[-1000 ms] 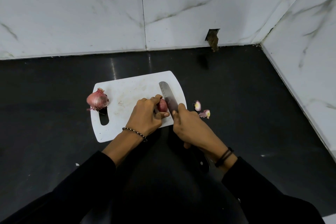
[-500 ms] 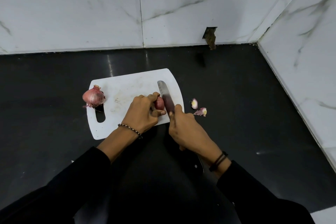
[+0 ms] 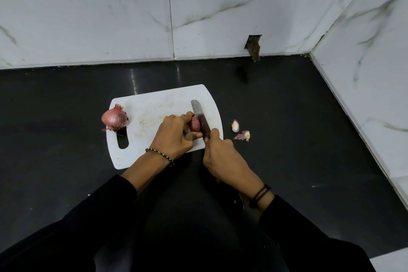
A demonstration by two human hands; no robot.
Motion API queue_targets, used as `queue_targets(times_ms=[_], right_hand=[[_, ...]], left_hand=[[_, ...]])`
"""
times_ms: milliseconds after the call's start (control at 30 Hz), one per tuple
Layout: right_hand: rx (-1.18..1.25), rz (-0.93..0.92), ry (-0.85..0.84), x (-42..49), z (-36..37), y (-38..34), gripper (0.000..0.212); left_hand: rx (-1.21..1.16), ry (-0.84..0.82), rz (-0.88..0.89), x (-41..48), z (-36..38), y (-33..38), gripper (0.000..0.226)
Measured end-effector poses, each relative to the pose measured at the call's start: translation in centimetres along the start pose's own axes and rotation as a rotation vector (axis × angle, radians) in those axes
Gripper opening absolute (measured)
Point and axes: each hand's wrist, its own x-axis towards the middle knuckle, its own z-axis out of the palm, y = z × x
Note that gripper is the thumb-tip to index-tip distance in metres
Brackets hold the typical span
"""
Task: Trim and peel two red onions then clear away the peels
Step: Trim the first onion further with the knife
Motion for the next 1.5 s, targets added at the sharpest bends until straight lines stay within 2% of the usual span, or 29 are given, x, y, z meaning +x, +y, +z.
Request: queue_targets(times_ms=[200,267,367,500,633,800,1067,1333,1433,1500], right_hand=[[-0.040,-0.006,-0.047,-2.0,0.7,0.6,0.016],[-0.018,-0.012,-0.018,-2.1,0.5,0.2,0.019],[0.067,0.040,-0.007,-1.6,-0.1,-1.0,0.009],[0.050,0.044,0.009,-1.2,0.2,-1.6,0.016],[-0.061,0.043,0.071,-1.2,1.3,-1.9,0.026],[-0.125,0.032,0.159,-0.7,2.5,-1.6,0.027],[-0.237,0.009,0.250,-0.2,3.5,-1.0,0.027],[-0.489,-0.014,0.405,-0.1,3.9,-1.0,0.041],[-0.571,0.048,0.337,-0.4,3.8,-1.0,0.055],[-0.576,0.018,0.295,-0.7,2.8,-0.7,0.054]], left_hand=[[-0.006,-0.028,-0.024,-0.1,0.0,0.1,0.055],[-0.014,-0.017,-0.029,-0.1,0.1,-0.1,0.057],[0.002,-0.013,-0.019,-0.1,0.1,-0.3,0.049],[-0.002,-0.012,-0.025,0.1,0.0,0.0,0.034],[-0.019,-0.009,-0.033,-0.2,0.0,0.0,0.038],[-0.018,0.024,-0.035,-0.5,0.1,0.1,0.043],[0.009,-0.015,-0.065,-0.5,-0.2,0.8,0.042],[0.027,-0.029,-0.073,-0.5,-0.4,0.8,0.029],[0.034,-0.022,-0.070,-0.6,-0.2,0.7,0.024],[0.035,-0.027,-0.078,-0.5,-0.2,0.8,0.024]])
